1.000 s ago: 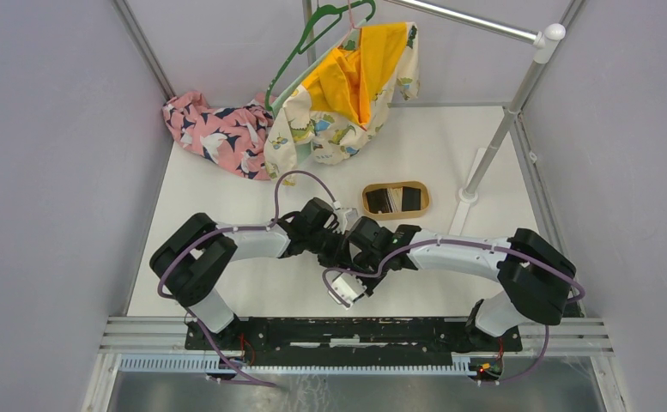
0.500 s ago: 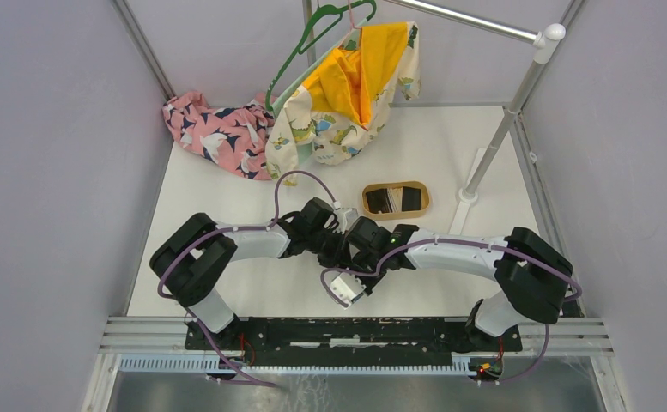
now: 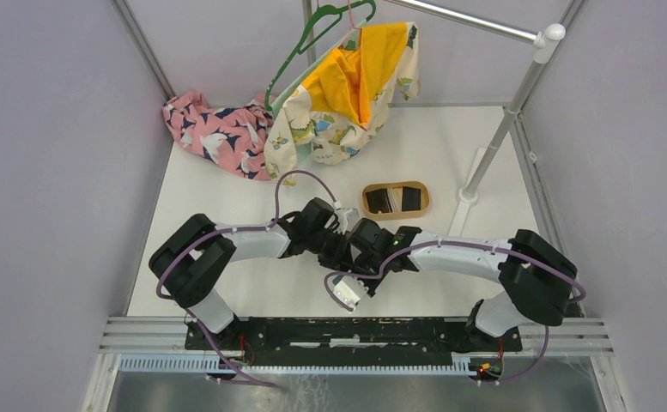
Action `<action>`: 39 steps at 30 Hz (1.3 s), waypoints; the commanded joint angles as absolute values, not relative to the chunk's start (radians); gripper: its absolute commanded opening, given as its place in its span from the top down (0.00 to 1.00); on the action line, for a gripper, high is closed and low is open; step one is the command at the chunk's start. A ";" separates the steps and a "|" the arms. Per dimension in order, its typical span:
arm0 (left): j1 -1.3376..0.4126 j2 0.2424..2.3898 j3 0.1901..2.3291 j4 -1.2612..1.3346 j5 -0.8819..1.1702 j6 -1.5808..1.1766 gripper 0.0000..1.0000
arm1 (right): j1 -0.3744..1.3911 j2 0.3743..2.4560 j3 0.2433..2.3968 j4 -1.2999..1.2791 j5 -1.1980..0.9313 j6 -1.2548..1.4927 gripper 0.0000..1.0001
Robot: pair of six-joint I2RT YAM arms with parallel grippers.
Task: Put the credit cards into the card holder
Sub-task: Close the card holder at the center of the board.
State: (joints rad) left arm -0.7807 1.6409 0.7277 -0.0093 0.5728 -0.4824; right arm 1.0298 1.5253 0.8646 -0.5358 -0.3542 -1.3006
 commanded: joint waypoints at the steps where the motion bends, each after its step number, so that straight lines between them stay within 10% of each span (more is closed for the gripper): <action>1: -0.794 1.640 0.719 -0.125 0.464 -0.438 0.75 | 1.046 1.490 0.804 -0.563 -0.349 -1.311 1.00; 39: -0.826 1.623 0.746 -0.087 0.492 -0.503 0.83 | 1.137 1.543 0.696 -0.635 -0.304 -1.274 1.00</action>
State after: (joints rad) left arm -0.8001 1.5944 0.7277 -0.0822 0.5076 -0.4843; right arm 1.1118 1.4784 0.7784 -0.4522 -0.2279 -1.3289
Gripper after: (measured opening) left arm 0.174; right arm 0.004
